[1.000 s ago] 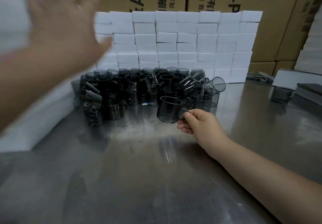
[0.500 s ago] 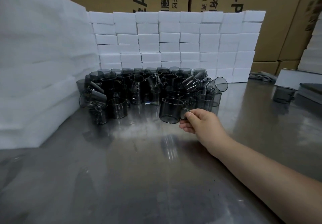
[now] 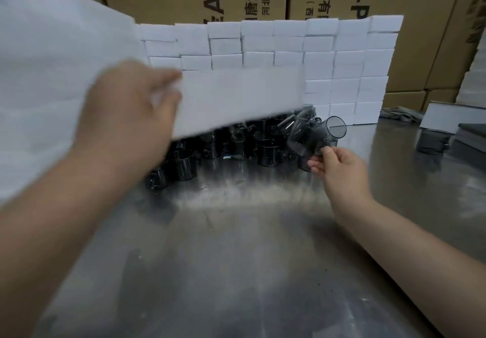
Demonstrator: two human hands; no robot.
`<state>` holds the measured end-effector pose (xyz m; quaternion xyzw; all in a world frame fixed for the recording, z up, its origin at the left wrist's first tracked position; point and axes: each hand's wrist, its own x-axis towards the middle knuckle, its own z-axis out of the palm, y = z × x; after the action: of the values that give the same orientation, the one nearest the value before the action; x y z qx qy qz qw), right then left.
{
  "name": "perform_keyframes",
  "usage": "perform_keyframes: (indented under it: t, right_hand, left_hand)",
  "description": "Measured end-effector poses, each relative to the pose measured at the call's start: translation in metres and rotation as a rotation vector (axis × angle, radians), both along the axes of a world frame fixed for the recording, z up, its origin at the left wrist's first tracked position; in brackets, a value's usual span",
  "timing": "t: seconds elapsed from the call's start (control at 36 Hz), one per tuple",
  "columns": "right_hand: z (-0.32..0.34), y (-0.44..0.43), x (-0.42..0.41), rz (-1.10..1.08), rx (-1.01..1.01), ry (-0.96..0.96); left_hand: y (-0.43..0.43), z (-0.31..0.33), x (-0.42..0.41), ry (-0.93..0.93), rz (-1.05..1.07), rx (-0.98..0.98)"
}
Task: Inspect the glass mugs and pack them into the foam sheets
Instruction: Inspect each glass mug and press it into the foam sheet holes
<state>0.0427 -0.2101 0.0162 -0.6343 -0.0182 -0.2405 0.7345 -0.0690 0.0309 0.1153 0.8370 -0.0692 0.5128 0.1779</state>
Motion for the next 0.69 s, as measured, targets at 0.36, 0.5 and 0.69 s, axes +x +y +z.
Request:
perform_keyframes:
  t: [0.36,0.5,0.69]
  right_hand:
    - [0.021,-0.024,-0.006,-0.134,0.064,-0.056]
    - [0.026,-0.011,-0.022,-0.020,-0.016,-0.105]
    - [0.031,0.003,-0.039,0.128,-0.155,-0.138]
  left_hand:
    - [-0.011,-0.098,0.012,0.273,-0.241,0.028]
    - [-0.010,-0.102,0.008,0.356,-0.354,-0.049]
    - [0.006,-0.098,0.015,0.522,-0.277,-0.405]
